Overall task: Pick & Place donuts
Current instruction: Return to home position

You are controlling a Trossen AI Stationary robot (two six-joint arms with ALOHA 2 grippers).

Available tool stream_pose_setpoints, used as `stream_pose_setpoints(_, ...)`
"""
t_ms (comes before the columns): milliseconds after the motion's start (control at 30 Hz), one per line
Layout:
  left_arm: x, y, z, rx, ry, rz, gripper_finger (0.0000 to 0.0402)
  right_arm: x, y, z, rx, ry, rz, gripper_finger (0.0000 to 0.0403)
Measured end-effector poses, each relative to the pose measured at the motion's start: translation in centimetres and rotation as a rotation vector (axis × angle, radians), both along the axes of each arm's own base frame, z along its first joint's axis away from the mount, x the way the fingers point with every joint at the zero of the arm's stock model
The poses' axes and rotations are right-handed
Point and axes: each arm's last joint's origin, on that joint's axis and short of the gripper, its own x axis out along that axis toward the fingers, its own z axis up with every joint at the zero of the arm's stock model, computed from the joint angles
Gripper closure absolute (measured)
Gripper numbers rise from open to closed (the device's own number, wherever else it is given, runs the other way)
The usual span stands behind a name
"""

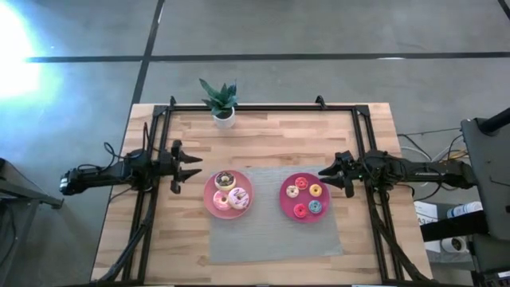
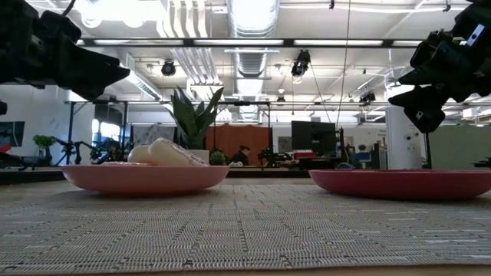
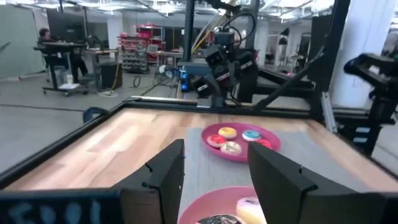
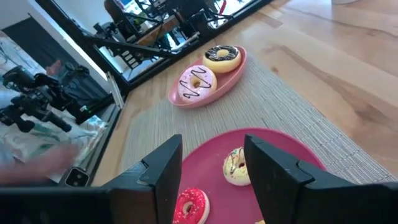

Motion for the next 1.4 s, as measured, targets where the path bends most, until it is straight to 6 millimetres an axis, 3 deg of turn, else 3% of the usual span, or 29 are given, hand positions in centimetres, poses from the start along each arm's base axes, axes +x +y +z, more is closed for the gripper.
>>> stream_pose_setpoints(867, 0.3, 0.0, -0.4, -0.052, 0.04, 0.003, 0.025, -0.2, 0.1, 0.1, -0.019, -0.024, 0.01, 0.0239)
stream_pose_setpoints(1133, 0.3, 0.0, -0.4, -0.052, 0.041, 0.003, 0.025, -0.8, 0.3, 1.6, -0.494, -0.288, 0.055, 0.0239)
stream_pose_setpoints(1400, 0.3, 0.0, -0.4, -0.052, 0.044, 0.005, 0.025, -1.0, 0.4, 1.4, -0.529, -0.305, 0.102, 0.0239)
